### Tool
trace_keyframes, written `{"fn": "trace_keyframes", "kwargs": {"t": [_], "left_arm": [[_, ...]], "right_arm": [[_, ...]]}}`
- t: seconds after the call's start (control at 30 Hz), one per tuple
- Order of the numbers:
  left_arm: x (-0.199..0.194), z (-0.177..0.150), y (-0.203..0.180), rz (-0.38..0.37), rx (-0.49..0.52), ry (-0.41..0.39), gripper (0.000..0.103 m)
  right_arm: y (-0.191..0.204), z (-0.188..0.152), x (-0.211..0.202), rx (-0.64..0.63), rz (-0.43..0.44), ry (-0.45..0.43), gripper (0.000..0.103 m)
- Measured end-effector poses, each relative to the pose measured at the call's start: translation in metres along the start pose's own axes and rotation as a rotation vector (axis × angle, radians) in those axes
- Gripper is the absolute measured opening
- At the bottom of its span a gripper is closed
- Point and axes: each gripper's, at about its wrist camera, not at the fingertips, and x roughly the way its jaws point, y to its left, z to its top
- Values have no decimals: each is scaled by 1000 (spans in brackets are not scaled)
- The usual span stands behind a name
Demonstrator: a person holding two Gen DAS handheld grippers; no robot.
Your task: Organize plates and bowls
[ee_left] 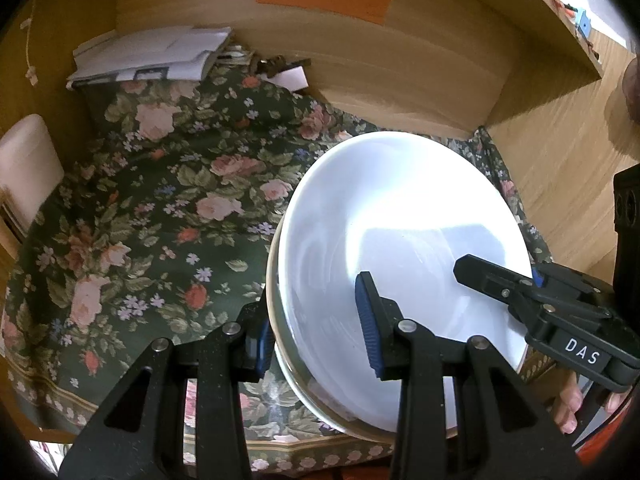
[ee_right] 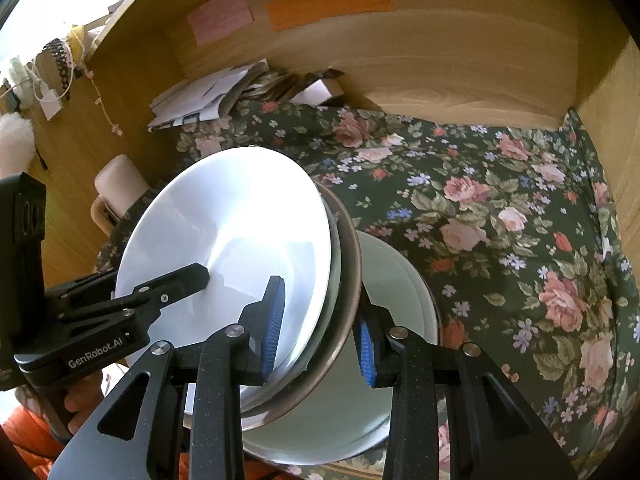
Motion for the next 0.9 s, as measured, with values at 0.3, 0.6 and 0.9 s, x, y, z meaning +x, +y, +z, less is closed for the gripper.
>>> {"fn": "trace_keyframes", "kwargs": {"t": [0.3, 0.6, 0.9], "left_arm": [[18, -3, -3, -9, -5, 44, 37], [26, -4, -11, 15, 32, 45, 37], [10, -2, -11, 51, 78, -51, 53]], "right_arm": [[-13, -7, 8, 38, -2, 36, 30], [-20, -6, 17, 56, 0, 50, 30], [-19, -2, -7, 24, -26, -52, 36]]}}
